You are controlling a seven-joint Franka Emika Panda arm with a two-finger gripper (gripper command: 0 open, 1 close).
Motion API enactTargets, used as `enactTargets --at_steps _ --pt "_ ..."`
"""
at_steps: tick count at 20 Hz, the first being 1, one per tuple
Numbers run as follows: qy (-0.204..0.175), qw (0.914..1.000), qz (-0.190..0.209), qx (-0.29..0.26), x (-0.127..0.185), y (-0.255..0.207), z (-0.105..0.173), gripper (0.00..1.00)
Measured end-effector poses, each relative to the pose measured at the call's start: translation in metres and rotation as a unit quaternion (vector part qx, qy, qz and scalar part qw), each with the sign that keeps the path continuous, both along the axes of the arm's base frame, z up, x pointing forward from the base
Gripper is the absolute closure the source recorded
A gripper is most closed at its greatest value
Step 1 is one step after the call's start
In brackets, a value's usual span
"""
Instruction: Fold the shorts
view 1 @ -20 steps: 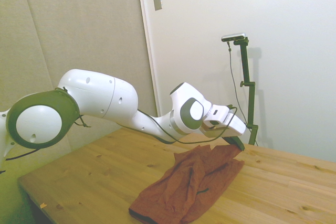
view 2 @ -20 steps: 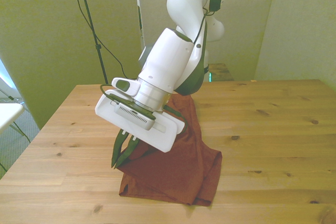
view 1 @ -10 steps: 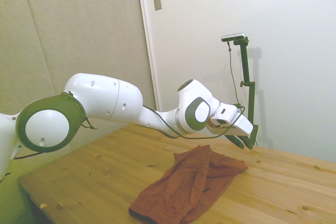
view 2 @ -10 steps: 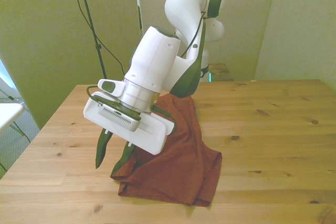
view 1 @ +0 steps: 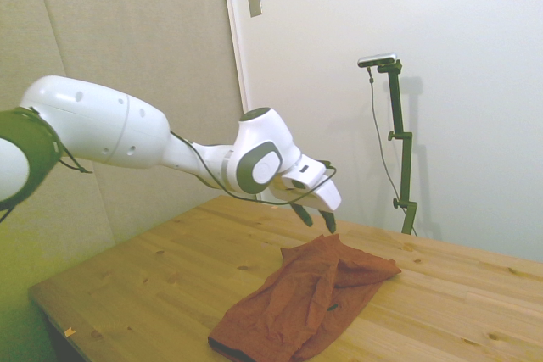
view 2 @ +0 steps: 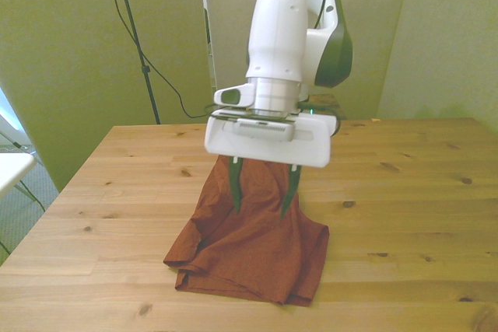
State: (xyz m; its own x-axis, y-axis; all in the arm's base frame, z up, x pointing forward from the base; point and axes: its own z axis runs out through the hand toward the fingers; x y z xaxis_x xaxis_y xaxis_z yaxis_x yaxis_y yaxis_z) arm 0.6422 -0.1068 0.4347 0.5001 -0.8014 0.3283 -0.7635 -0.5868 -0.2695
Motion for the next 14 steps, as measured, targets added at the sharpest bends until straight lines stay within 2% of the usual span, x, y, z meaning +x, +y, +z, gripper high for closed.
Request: enactTargets --at_steps 4,8,14 --pt "0.021 0.9991 0.03 0.021 -0.049 0.04 -0.021 0.0" --pt "0.045 0.9954 0.062 0.058 -0.111 0.067 -0.034 0.0" --pt "0.065 0.9894 0.109 0.072 -0.204 0.112 -0.012 0.0"
